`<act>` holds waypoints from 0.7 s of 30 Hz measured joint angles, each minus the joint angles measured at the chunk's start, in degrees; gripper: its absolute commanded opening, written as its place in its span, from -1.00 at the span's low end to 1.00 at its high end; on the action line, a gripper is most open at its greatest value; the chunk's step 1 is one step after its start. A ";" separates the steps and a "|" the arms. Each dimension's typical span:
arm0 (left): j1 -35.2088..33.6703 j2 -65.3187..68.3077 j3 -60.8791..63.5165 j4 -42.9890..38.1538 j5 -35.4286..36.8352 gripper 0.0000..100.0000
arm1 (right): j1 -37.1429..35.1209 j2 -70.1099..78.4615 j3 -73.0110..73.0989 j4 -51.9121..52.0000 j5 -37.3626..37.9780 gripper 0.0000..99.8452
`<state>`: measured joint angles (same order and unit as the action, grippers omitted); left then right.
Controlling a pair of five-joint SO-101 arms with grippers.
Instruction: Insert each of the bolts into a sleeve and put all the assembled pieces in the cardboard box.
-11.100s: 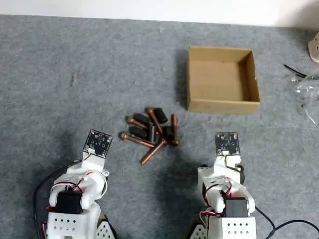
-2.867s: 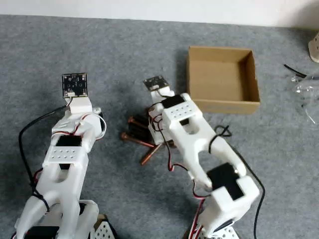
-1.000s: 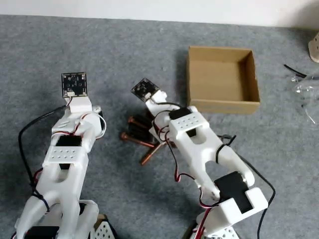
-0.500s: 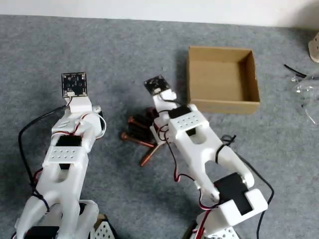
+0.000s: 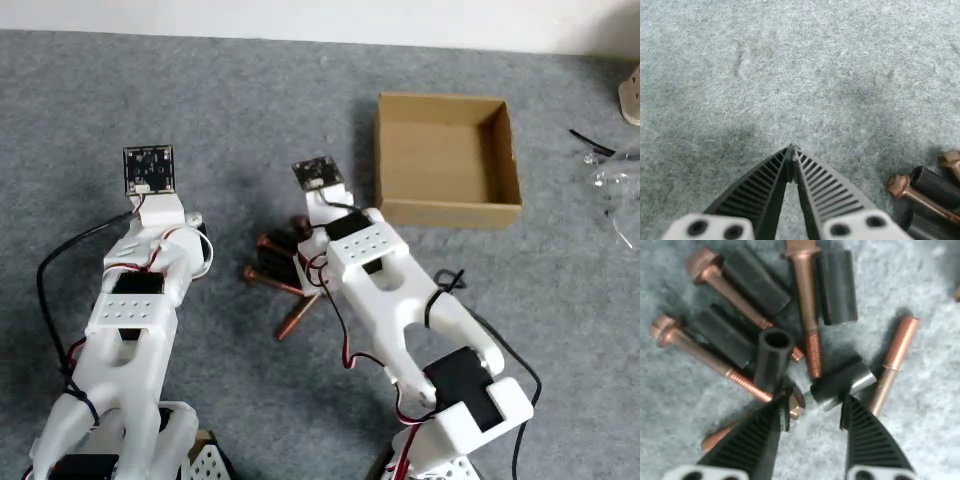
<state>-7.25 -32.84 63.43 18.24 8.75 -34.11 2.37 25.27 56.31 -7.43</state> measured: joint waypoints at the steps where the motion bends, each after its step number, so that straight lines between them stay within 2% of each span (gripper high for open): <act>1: 0.00 0.00 0.00 0.00 0.00 -0.96 | 0.00 0.09 0.00 -0.53 -0.97 -0.69; 14: 0.00 0.00 0.00 0.00 0.00 -0.96 | 2.64 9.49 -2.90 -1.58 -2.81 -0.69; 21: 0.00 0.00 0.00 0.00 0.00 -0.96 | 3.87 9.93 -3.25 -1.49 -2.81 -0.81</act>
<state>-7.25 -32.84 63.43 18.24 8.75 -30.24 12.31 22.02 54.81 -10.24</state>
